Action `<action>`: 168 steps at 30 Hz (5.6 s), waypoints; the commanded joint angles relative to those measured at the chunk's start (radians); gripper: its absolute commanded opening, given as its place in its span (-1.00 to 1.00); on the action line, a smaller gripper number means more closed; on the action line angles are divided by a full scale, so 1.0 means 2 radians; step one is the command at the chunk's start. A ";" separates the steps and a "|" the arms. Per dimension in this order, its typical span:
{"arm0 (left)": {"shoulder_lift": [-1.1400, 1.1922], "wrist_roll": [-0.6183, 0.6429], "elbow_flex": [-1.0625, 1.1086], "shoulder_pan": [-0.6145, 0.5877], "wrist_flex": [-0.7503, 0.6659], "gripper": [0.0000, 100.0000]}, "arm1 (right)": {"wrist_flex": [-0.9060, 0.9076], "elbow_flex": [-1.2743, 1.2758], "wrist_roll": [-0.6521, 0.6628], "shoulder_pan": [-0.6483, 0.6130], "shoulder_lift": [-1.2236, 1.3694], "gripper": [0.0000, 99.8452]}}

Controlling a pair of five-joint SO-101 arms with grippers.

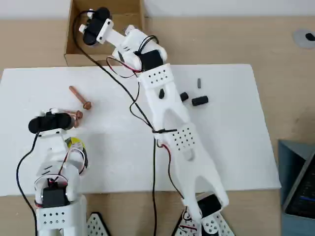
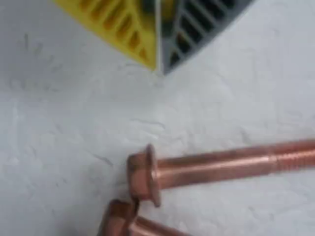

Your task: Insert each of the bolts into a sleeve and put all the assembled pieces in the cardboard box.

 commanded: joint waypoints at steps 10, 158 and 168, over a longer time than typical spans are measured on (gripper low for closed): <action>-0.002 0.002 -0.002 -0.004 -0.008 -0.99 | 0.189 -0.026 -0.025 0.006 -0.155 -0.70; -0.002 -0.002 -0.002 -0.002 -0.005 -0.99 | 0.291 0.603 -0.040 0.186 -0.622 -0.98; -0.002 0.001 -0.005 -0.004 -0.005 -0.99 | 0.290 0.754 -0.149 0.190 -0.853 -0.98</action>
